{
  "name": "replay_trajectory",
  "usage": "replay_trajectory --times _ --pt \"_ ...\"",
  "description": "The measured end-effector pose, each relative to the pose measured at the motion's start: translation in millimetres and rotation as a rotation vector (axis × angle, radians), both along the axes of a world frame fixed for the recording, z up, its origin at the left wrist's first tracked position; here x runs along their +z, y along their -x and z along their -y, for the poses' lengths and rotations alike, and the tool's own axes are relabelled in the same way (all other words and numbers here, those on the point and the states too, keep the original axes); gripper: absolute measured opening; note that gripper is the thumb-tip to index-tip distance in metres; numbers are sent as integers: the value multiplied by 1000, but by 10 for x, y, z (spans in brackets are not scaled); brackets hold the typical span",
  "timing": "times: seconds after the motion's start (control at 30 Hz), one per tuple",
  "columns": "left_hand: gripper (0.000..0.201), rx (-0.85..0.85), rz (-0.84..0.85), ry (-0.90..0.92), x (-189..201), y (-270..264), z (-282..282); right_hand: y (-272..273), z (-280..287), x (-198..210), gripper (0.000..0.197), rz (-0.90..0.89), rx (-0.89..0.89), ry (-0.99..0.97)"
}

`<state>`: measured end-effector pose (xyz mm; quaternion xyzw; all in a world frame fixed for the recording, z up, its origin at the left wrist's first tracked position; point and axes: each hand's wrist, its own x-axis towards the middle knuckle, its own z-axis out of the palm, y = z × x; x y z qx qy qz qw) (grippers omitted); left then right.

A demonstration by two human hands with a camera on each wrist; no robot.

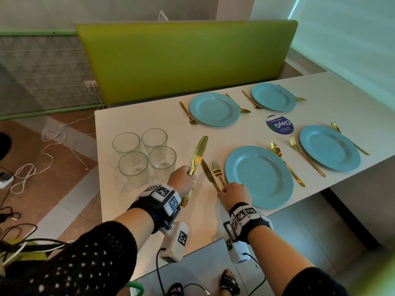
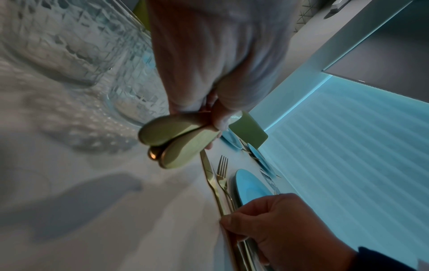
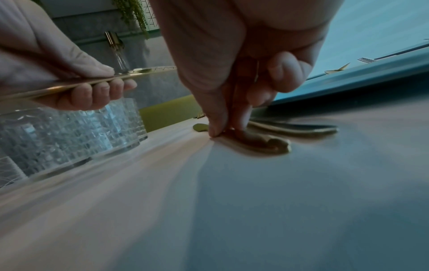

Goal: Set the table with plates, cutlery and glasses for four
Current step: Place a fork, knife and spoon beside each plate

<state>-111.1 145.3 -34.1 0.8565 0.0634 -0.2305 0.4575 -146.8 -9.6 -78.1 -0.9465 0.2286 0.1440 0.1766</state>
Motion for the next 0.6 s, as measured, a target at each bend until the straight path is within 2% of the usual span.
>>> replay_trajectory --times 0.3,0.6 --pt "24 -4 -1 0 -13 2 -5 -7 26 29 21 3 -8 -24" --pt "31 -15 6 19 3 -9 12 -56 343 159 15 69 -38 -167"
